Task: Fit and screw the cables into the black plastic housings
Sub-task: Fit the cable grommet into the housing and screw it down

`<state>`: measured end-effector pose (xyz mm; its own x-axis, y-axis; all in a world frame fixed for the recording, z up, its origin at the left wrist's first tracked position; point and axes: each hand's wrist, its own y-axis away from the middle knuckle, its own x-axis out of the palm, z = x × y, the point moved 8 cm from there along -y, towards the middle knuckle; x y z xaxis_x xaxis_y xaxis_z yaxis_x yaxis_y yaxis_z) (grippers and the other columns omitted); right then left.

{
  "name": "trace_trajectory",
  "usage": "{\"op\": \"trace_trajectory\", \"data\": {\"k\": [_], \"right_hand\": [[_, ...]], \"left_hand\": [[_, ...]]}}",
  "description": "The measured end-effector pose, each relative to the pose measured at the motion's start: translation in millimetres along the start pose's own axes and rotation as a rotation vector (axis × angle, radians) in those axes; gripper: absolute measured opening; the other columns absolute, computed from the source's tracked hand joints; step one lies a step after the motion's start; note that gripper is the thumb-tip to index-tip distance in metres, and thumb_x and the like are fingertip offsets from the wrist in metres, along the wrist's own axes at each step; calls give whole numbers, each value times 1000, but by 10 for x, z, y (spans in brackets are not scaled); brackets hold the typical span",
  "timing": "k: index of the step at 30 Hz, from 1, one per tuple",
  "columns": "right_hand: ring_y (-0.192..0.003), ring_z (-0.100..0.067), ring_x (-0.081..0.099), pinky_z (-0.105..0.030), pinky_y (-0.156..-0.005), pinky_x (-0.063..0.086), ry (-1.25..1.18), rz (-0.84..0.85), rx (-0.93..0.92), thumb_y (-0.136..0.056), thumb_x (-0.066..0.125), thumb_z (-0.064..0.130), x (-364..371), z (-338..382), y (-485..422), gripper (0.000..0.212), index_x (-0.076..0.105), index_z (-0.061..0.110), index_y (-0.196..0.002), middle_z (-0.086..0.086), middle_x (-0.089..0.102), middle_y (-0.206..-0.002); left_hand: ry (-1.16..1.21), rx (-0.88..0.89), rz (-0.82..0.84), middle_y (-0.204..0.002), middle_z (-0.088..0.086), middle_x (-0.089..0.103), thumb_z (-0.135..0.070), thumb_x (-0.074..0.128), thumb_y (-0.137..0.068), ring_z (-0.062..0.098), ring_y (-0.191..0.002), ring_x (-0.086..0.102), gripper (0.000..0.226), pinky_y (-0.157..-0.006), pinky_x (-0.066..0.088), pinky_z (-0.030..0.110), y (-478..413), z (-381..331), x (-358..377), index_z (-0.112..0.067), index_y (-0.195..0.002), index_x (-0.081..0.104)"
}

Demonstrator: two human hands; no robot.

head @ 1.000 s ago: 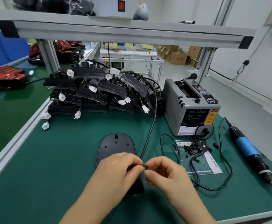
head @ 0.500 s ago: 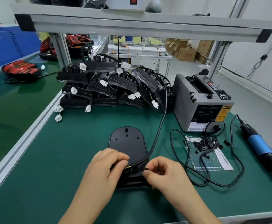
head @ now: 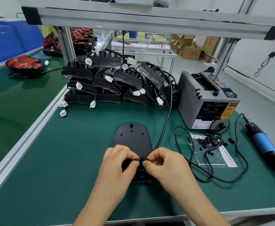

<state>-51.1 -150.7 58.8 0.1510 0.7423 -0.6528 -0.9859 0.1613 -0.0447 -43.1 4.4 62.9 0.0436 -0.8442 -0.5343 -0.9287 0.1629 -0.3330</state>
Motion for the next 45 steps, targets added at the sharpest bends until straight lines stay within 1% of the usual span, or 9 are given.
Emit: {"op": "trace_trajectory", "data": {"k": [5, 8, 11, 15, 17, 24, 32, 37, 45], "right_hand": [[-60, 5, 55, -12, -55, 39, 61, 18, -16, -72, 70, 40, -27, 46, -4, 18, 58, 31, -63, 34, 59, -64], [-58, 4, 54, -13, -56, 39, 77, 47, -6, -72, 69, 37, -34, 33, 6, 16, 57, 30, -63, 32, 59, -61], [-55, 1, 54, -19, -58, 45, -24, 53, 28, -71, 71, 33, -28, 2, 13, 16, 59, 28, -62, 23, 61, -58], [-51, -7, 57, -34, -60, 54, -270, 100, 104, -75, 74, 21, 24, -14, 44, 14, 64, 20, -65, 7, 64, -55], [-51, -10, 58, -33, -58, 54, -365, 114, 128, -77, 73, 16, 34, -19, 58, 13, 66, 17, -68, 2, 65, -57], [-49, -9, 57, -22, -49, 48, -592, 130, 162, -81, 68, 5, 94, -37, 149, 14, 65, 11, -69, 2, 62, -54], [-50, -9, 56, -21, -50, 49, -641, 306, 232, -84, 64, 7, 145, -17, 188, 15, 64, 11, -69, -1, 61, -59], [-50, -9, 54, -21, -48, 48, -698, 332, 252, -84, 62, 5, 161, -14, 219, 14, 64, 9, -71, -1, 60, -58], [-48, -9, 53, -20, -45, 45, -801, 131, 195, -84, 63, 3, 182, -59, 230, 25, 64, 13, -62, 1, 59, -56]], "left_hand": [[26, -8, -7, -94, -22, 55, -6, 68, -81, 3, -101, 45, 23, -81, 32, 9, 9, 3, 8, -28, -77, 61], [28, -13, -23, -94, -23, 56, -15, 66, -81, 4, -102, 45, 18, -86, 38, 25, 26, -12, 5, -31, -79, 59], [-1, 22, -65, -99, -23, 56, -31, 62, -75, -1, -105, 42, 6, -88, 39, 30, 27, -85, -15, -35, -79, 65], [-11, 28, -158, -87, -23, 60, -34, 63, -73, -3, -103, 41, 8, -88, 40, 39, 4, -108, -69, -33, -74, 71], [-29, 36, -180, -84, -24, 60, -35, 64, -72, -2, -102, 41, 8, -88, 39, 42, 13, -101, -78, -33, -74, 72], [-323, 283, -278, -92, -17, 60, -35, 56, -76, 18, -97, 41, 13, -74, 26, 32, 128, -320, -79, -27, -71, 65], [-477, 520, -423, -102, -15, 52, -20, 64, -81, 22, -96, 43, 12, -84, 25, 32, 324, -429, -66, -25, -70, 63], [-440, 540, -444, -103, -13, 53, -21, 67, -82, 23, -96, 44, 11, -83, 28, 33, 355, -415, -81, -28, -76, 62], [-317, 423, -388, -100, -14, 52, -27, 61, -82, 22, -97, 42, 8, -80, 30, 35, 305, -392, -97, -28, -74, 62]]}}
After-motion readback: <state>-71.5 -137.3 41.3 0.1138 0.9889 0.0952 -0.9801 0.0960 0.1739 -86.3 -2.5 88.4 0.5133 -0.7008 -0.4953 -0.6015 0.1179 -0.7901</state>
